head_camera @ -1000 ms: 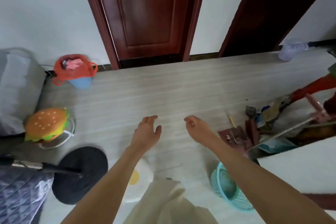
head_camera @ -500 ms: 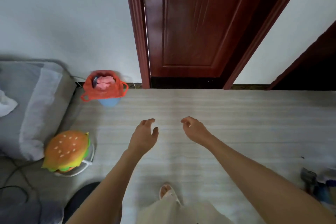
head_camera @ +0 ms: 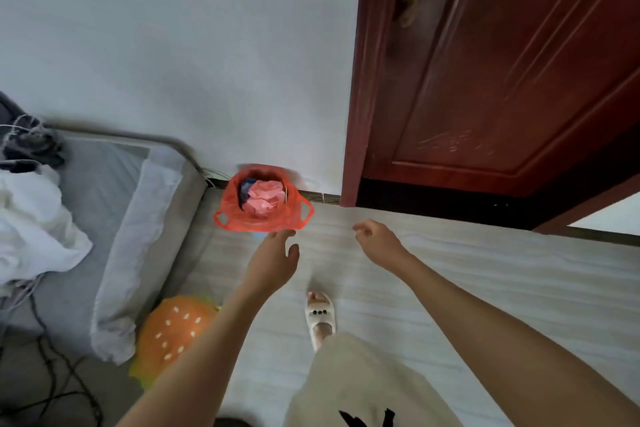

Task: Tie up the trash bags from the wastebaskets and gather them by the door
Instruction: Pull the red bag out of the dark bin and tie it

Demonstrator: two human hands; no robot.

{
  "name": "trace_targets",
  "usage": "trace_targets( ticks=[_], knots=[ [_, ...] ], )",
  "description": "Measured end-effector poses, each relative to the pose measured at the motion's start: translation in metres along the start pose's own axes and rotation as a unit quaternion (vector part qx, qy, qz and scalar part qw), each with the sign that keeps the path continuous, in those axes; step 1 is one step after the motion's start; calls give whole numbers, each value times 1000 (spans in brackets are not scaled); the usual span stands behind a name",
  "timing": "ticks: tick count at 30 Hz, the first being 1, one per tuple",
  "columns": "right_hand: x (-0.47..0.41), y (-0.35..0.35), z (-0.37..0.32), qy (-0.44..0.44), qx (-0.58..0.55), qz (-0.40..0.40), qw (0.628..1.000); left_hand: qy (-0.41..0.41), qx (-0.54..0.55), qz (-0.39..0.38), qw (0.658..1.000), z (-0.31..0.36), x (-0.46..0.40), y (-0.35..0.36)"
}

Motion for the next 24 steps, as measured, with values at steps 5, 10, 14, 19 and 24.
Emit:
trace_targets(
  ticks=[5, 10, 14, 19, 24],
  knots=[
    [-118, 17, -62, 35, -30, -6, 999, 1, -12, 13, 1000, -22, -123, -60],
    [-194, 40, -108, 69, -38, -27, 997, -41, -4, -21, 999, -62, -194, -92],
    [-239, 62, -126, 101, -72, -15, 992, -49, -41, -37, 997, -90, -252, -119],
    [-280, 108, -134, 172, -112, 18, 979, 4, -134, -150, 980, -138, -333, -121],
    [-333, 176, -116, 225, -106, 27, 968, 50, -125, -199, 971, -193, -408, -106]
  ],
)
Point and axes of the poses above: each hand's wrist, its own x-axis away from the middle knuckle, its own y-axis out of the palm, z = x × y, the point moved 2 cm from there along -x, towards the middle knuckle, and after that the axes turned 1 degree about -x, right-handed, at the moved point
